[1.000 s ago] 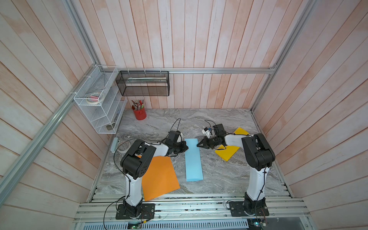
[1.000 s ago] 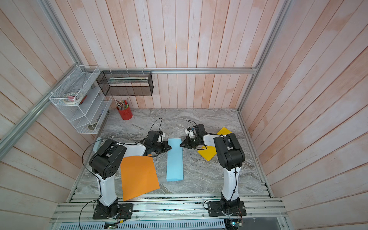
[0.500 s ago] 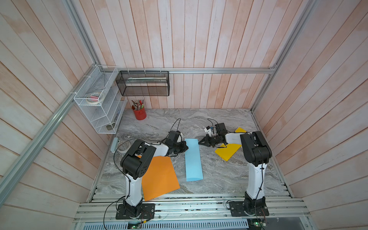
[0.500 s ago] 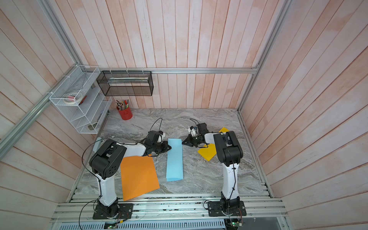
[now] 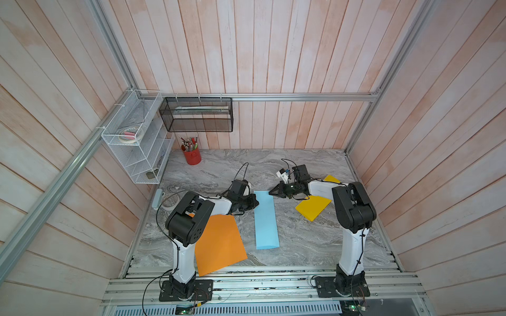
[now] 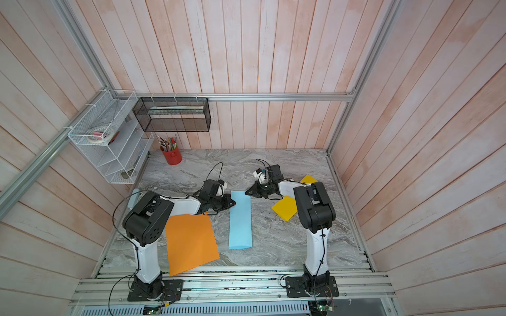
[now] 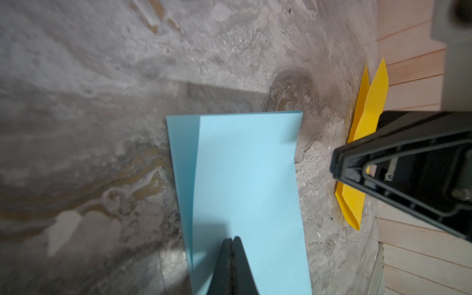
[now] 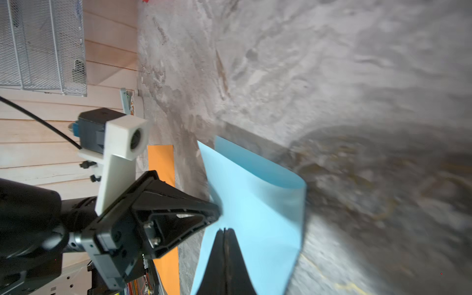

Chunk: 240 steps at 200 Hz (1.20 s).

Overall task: Fold the rectangular paper in half along the long edge
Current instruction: Fold the paper at the center of the board.

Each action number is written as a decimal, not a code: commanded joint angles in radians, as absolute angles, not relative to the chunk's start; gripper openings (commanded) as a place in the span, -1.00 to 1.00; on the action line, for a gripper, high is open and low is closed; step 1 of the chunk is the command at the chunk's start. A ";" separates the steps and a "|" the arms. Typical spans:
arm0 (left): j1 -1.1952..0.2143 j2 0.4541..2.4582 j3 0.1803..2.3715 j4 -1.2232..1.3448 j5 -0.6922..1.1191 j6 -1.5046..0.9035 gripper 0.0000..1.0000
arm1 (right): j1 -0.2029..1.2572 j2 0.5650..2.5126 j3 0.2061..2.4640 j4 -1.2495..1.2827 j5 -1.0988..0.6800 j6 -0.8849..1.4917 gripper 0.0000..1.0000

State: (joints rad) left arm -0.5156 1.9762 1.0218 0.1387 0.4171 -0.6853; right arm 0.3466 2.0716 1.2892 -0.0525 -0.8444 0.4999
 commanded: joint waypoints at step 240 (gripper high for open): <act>-0.531 2.017 0.985 -0.028 0.384 -0.686 -1.00 | 0.251 2.203 1.349 -0.117 -0.795 0.484 -1.00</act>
State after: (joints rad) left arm -0.5167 1.9762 1.0218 0.1352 0.4168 -0.6853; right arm 0.2913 2.1971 1.3773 -0.1047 -0.8074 0.4797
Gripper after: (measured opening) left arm 0.045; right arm 0.042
